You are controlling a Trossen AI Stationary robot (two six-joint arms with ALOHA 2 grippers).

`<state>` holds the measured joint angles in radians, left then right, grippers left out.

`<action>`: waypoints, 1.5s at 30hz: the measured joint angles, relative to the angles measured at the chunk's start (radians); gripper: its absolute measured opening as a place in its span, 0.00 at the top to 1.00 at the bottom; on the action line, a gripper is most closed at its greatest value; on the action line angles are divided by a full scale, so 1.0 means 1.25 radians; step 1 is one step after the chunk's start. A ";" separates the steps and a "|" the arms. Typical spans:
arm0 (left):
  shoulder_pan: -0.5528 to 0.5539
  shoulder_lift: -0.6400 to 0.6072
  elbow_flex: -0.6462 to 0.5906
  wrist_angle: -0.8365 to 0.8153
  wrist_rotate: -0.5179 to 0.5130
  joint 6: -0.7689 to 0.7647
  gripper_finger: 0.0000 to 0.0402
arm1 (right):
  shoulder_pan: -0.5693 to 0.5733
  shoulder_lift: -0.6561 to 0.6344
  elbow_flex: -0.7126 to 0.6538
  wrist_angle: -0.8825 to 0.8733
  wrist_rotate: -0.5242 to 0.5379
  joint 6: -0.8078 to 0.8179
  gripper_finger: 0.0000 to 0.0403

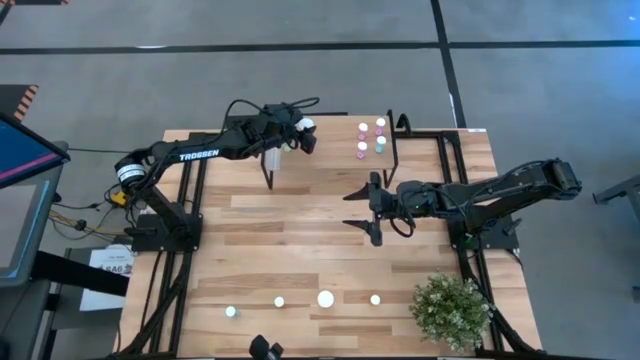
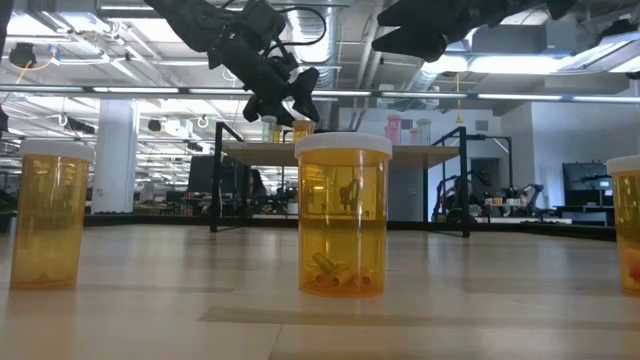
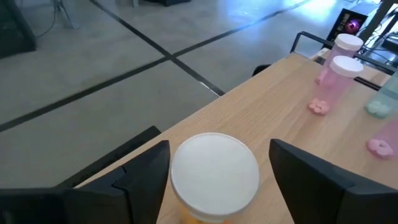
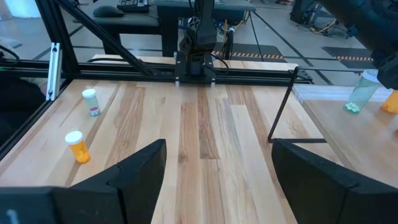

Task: Pick and place medicine bottles onto shelf by color
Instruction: Put the top large orange pill bottle on the shelf, then put the right small orange pill bottle on the shelf

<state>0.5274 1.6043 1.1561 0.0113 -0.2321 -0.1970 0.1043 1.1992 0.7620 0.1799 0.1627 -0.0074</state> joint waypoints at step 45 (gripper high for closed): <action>-0.423 -0.598 -0.522 0.375 0.017 0.121 0.31 | 0.230 0.000 0.000 -0.125 -0.030 0.096 0.23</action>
<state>-0.0015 0.8567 0.5038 0.4800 -0.2112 -0.0456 0.3918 1.1992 0.7616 0.0238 0.1257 0.1125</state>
